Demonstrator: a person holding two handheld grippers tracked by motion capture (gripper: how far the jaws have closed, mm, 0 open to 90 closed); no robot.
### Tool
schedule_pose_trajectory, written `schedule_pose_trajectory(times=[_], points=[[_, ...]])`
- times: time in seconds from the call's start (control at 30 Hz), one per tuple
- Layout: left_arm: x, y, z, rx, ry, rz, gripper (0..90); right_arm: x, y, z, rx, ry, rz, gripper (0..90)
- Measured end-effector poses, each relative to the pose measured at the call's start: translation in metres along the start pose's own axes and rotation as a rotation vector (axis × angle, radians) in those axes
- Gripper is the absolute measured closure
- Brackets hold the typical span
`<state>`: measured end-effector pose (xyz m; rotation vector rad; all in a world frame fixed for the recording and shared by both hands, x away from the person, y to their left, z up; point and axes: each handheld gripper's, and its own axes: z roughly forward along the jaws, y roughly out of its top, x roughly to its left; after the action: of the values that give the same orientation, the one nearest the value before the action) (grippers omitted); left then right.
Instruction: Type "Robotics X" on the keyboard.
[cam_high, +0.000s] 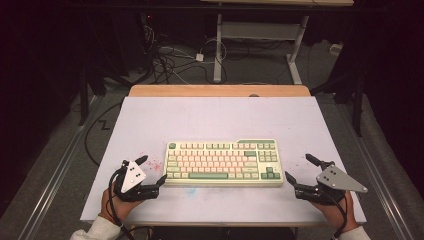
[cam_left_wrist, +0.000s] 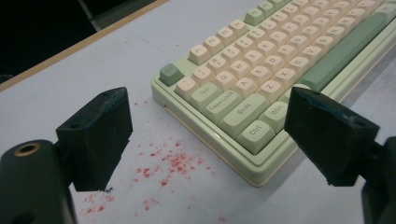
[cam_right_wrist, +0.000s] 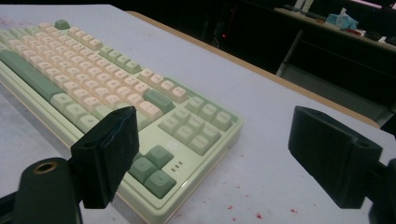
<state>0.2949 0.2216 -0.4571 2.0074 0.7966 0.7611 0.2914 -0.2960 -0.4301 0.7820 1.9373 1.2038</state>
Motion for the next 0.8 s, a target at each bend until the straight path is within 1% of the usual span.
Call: schedule_pose_trajectory(times=[0.07,0.1,0.23,0.3,0.37,0.4,0.5,0.57,0.7,0.77,0.8], points=[[0.0,0.0,0.0,0.007,-0.004,-0.012,14.3,0.0,0.0,0.0,0.003,0.001,-0.003,16.2],[0.0,0.0,0.001,0.004,-0.001,-0.001,14.3,0.0,0.001,-0.002,0.006,0.003,-0.004,16.2],[-0.002,0.001,0.003,0.025,-0.008,0.019,14.3,0.0,0.002,-0.002,0.007,0.008,-0.002,16.2],[-0.002,0.001,0.003,0.019,-0.011,0.02,14.3,0.0,0.002,0.0,0.012,0.02,-0.01,16.3],[-0.002,0.002,0.004,0.017,-0.008,0.019,14.3,0.0,0.002,0.0,0.017,0.025,-0.007,16.2],[-0.002,0.002,0.004,0.02,-0.009,0.018,14.3,0.0,0.003,0.001,0.024,0.029,-0.002,16.2],[-0.003,0.001,0.004,0.026,-0.012,0.021,14.3,0.0,0.006,0.002,0.02,0.04,-0.006,16.0],[-0.004,0.002,0.004,0.04,-0.002,0.024,14.3,0.0,0.007,0.002,0.021,0.042,-0.007,16.0],[-0.003,0.001,0.003,0.042,-0.005,0.02,14.3,0.001,0.011,0.006,0.025,0.075,-0.008,15.5],[-0.002,0.0,0.003,0.041,-0.005,0.017,14.3,0.002,0.013,0.009,0.039,0.08,-0.017,19.1],[-0.002,0.0,0.002,0.042,-0.007,0.016,14.3,0.002,0.013,0.009,0.033,0.084,-0.021,21.3]])
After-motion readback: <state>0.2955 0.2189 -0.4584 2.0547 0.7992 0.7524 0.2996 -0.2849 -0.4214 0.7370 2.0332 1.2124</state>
